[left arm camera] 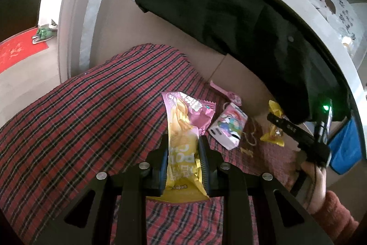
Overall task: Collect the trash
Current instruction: 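Grasp the yellow Nabati wafer pack with the right gripper, then carry the snack bag in the left gripper to the bin while the right gripper carries the wafer pack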
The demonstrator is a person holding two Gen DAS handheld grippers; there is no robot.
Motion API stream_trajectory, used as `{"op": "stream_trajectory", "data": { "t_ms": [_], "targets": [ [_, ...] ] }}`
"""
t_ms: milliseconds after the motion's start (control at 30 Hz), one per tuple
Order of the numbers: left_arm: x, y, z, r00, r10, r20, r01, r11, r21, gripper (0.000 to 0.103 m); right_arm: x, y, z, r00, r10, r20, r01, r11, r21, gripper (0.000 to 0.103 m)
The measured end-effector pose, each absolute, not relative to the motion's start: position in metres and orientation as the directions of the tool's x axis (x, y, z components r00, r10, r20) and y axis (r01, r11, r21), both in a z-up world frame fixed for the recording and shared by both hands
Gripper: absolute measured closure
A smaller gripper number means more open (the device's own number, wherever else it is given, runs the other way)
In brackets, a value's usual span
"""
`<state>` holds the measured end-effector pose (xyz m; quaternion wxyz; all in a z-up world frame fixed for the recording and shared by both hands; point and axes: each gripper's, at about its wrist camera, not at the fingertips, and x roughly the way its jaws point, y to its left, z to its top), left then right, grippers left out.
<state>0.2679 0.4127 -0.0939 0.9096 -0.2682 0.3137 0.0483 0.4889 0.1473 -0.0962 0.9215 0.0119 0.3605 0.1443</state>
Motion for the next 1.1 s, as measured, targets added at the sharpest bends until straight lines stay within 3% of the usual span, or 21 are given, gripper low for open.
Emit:
{"op": "stream_trajectory", "data": {
  "t_ms": [233,467,1100],
  "targets": [
    [0.259,0.391,-0.088,0.807,-0.106,-0.581,-0.222,0.858,-0.464,0.078,0.443,0.124,-0.080,0.656,0.378,-0.653,-0.336,0.921,0.196,0.069],
    [0.253,0.361,-0.077,0.816,-0.131,-0.563,-0.176,0.872,-0.457,0.078,0.385,0.104,-0.061,0.660,0.416,-0.626,-0.401,0.899,0.175,0.070],
    [0.232,0.180,0.003,0.886,-0.148,-0.439,0.016,0.957,-0.291,0.078,0.280,-0.025,0.000,0.812,0.372,-0.451,-0.349,0.927,0.135,0.070]
  ]
}}
